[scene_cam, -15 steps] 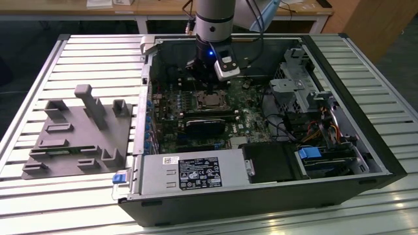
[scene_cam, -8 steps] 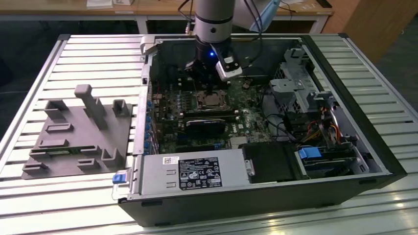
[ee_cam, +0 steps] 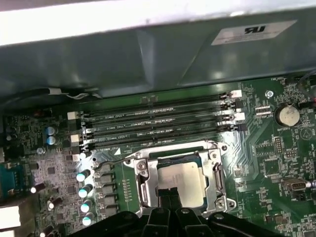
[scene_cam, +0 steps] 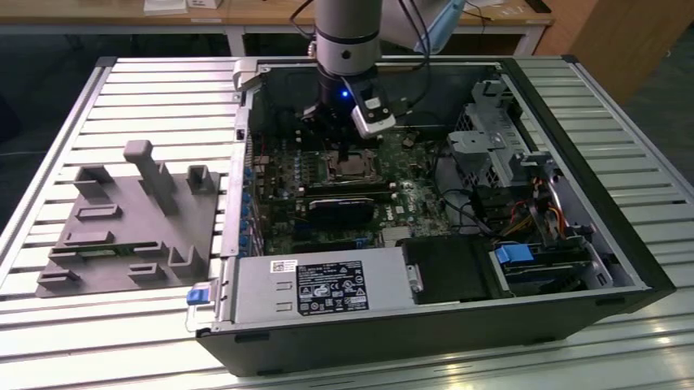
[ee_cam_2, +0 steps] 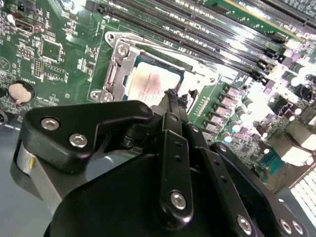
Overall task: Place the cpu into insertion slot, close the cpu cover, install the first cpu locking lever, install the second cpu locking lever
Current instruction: 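Close the cpu cover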
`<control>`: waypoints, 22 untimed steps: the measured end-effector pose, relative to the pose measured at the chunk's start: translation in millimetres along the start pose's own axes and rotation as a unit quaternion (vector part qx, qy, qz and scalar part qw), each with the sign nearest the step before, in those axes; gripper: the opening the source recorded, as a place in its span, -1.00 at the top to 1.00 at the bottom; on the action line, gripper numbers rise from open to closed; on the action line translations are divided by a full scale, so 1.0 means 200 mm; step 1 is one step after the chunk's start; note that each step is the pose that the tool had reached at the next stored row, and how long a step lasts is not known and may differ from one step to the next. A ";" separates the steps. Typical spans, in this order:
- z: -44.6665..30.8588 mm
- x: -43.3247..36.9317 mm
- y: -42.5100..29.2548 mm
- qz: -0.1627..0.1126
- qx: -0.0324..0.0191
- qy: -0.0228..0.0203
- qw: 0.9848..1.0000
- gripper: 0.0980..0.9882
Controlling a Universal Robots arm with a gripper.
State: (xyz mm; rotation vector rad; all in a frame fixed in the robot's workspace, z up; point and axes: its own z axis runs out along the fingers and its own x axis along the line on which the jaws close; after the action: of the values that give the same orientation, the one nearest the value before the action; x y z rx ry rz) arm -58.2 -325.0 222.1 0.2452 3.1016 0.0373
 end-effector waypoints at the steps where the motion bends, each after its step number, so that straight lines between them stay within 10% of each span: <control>1: 0.002 0.000 -0.001 0.001 0.000 0.000 1.000 0.99; 18: 0.048 0.057 -0.011 0.014 -0.001 -0.001 1.000 0.99; 22: 0.059 0.060 -0.011 0.013 -0.010 0.000 1.000 0.99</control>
State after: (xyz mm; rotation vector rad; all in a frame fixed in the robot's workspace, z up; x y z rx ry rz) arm -70.1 -325.1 210.0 0.2857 3.0970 0.0694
